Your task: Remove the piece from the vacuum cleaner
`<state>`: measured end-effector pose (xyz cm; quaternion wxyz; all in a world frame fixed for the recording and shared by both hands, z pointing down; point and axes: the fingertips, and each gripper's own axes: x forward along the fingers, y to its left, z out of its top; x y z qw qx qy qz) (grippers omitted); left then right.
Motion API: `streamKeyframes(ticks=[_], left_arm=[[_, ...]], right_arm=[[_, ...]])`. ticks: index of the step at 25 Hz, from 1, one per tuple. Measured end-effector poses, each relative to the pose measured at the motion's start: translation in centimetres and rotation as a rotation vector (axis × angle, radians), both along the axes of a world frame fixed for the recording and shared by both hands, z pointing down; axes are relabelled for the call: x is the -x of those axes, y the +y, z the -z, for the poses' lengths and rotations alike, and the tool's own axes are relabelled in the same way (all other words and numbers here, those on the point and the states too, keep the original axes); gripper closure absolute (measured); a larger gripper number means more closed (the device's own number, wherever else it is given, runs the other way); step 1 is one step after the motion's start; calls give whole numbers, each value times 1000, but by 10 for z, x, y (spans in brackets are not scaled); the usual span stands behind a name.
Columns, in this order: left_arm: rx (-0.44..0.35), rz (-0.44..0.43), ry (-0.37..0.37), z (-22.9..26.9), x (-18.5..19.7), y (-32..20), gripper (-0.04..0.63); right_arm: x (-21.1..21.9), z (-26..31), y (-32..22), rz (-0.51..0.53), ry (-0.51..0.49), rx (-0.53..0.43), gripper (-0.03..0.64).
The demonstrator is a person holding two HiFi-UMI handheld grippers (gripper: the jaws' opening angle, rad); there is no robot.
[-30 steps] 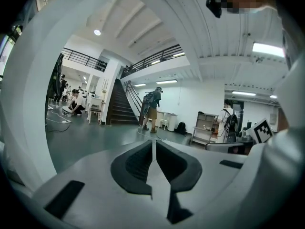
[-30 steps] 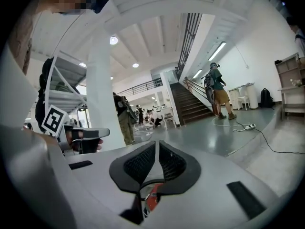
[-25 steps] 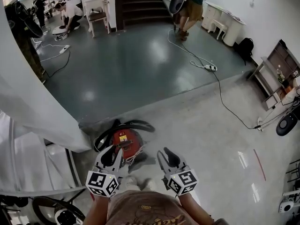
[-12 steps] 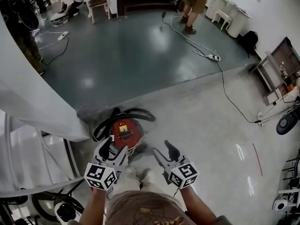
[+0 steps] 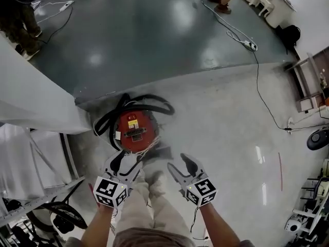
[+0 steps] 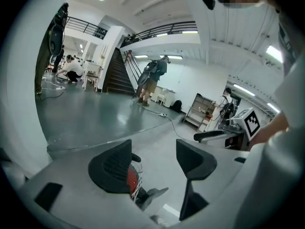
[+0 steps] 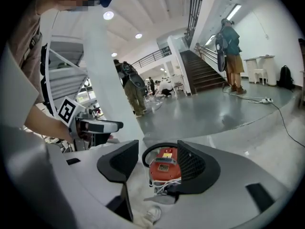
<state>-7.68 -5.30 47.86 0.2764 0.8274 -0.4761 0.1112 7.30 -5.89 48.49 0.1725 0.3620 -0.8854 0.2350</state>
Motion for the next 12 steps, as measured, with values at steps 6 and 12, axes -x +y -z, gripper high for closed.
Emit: streamKeyframes(ticks=[6, 12], left_arm=[[48, -31, 7, -88, -15, -3, 322], [123, -93, -3, -176, -33, 10, 322]], right_arm=[[2, -89, 4, 28, 34, 69, 391], [4, -172, 14, 87, 88, 135, 391]])
